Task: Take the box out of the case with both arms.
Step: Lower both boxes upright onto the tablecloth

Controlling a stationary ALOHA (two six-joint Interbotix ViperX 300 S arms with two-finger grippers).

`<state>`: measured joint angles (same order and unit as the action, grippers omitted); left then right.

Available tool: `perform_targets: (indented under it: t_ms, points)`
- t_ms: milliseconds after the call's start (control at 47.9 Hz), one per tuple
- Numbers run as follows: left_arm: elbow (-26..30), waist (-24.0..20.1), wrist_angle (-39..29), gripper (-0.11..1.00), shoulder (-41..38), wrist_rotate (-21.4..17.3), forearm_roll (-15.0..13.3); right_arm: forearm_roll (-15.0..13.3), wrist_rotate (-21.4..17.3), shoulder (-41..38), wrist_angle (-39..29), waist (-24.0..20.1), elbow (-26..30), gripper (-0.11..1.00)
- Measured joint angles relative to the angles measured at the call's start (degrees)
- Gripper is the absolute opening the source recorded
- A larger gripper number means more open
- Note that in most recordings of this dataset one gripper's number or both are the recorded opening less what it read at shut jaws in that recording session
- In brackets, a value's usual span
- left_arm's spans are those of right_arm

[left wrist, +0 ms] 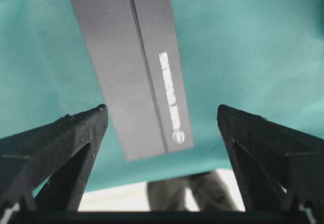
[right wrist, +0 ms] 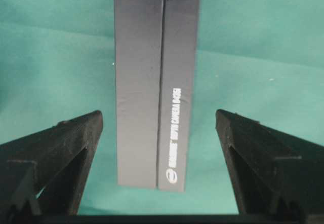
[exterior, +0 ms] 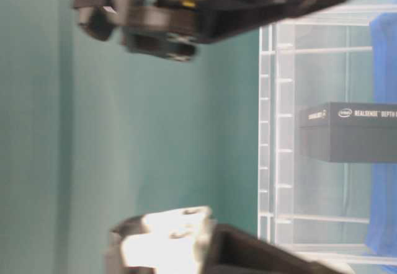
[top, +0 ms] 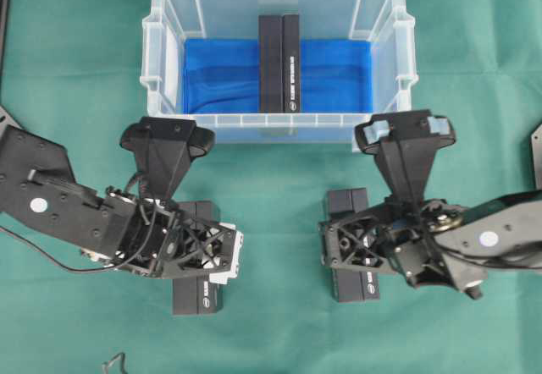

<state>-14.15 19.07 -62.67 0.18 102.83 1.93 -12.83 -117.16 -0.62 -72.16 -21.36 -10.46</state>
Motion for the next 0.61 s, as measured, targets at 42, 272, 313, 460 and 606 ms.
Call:
perform_targets:
  t_ms: [42, 272, 313, 460, 606]
  points:
    - [1.3, -0.2, -2.0, 0.89, 0.4, -0.6, 0.1, -0.1, 0.7, 0.4, -1.4, 0.0, 0.7, 0.89]
    - [8.3, -1.7, -11.6, 0.89, 2.3, -3.3, 0.6, -0.4, 5.2, 2.0, -9.5, 0.5, 7.1, 0.89]
    - [9.8, -1.9, -13.4, 0.89, 2.7, -3.6, 0.6, -0.6, 6.2, 2.0, -11.2, 0.7, 8.3, 0.89]
    - [15.0, -2.7, -19.3, 0.89, 3.6, -4.8, 1.0, -1.1, 9.5, 2.0, -16.3, 1.5, 13.2, 0.89]
    - [19.8, -3.1, -23.8, 0.89, 3.6, -6.2, 1.1, -2.4, 11.8, 2.1, -20.3, 2.1, 17.7, 0.89]
